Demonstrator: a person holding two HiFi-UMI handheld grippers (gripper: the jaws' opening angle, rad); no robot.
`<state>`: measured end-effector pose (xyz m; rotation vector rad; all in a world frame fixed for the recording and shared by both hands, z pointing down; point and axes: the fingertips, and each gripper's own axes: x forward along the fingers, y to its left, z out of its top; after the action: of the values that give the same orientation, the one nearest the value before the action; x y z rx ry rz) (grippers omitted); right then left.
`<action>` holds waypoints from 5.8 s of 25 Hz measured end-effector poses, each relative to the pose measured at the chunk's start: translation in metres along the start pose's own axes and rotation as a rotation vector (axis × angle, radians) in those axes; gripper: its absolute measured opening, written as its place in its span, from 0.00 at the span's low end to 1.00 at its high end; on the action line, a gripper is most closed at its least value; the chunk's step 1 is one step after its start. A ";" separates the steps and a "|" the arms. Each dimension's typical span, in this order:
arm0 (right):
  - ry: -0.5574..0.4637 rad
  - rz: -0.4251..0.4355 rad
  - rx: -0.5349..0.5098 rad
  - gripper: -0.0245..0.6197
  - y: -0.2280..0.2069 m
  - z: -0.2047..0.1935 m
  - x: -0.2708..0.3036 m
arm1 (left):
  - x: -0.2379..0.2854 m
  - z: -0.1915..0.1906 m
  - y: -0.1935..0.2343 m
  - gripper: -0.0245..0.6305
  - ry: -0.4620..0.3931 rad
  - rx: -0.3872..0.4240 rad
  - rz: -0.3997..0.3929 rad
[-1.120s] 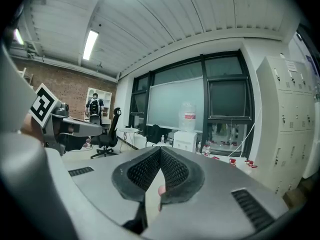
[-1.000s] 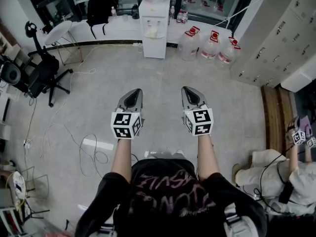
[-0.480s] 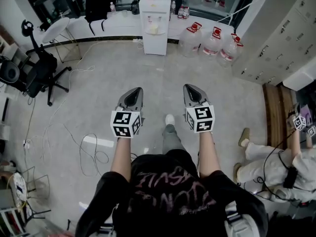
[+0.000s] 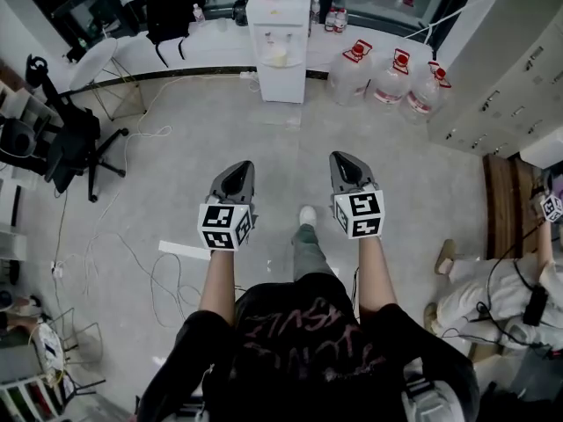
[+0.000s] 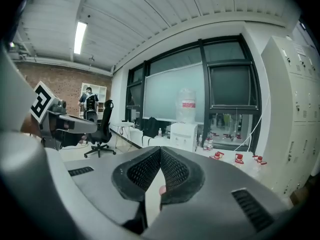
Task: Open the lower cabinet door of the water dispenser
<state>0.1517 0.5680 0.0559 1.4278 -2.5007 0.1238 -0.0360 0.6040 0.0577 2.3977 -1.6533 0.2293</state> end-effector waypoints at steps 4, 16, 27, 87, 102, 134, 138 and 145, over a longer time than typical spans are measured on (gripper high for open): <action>0.021 0.002 0.008 0.06 -0.047 0.012 0.066 | 0.076 0.015 0.015 0.06 0.030 -0.001 -0.026; 0.035 0.093 -0.010 0.06 -0.159 0.070 0.257 | 0.276 0.065 0.064 0.06 0.088 -0.034 -0.041; 0.022 0.068 -0.009 0.06 -0.198 0.090 0.328 | 0.351 0.093 0.111 0.06 0.070 0.015 -0.054; 0.215 -0.090 0.174 0.06 -0.281 -0.074 0.658 | 0.673 -0.048 0.305 0.06 0.363 -0.052 -0.230; 0.240 -0.111 0.262 0.06 -0.321 -0.170 0.680 | 0.718 -0.141 0.301 0.07 0.371 -0.057 -0.175; 0.236 0.011 0.175 0.06 -0.297 -0.387 0.739 | 0.775 -0.357 0.343 0.06 0.307 -0.041 -0.085; 0.238 -0.008 0.172 0.06 -0.297 -0.407 0.750 | 0.784 -0.372 0.354 0.06 0.292 -0.021 -0.087; 0.207 0.000 0.130 0.06 -0.304 -0.439 0.781 | 0.815 -0.397 0.373 0.06 0.249 -0.001 -0.075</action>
<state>0.1131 -0.1517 0.6691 1.3853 -2.3602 0.4194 -0.0973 -0.1516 0.6791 2.3144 -1.4502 0.4921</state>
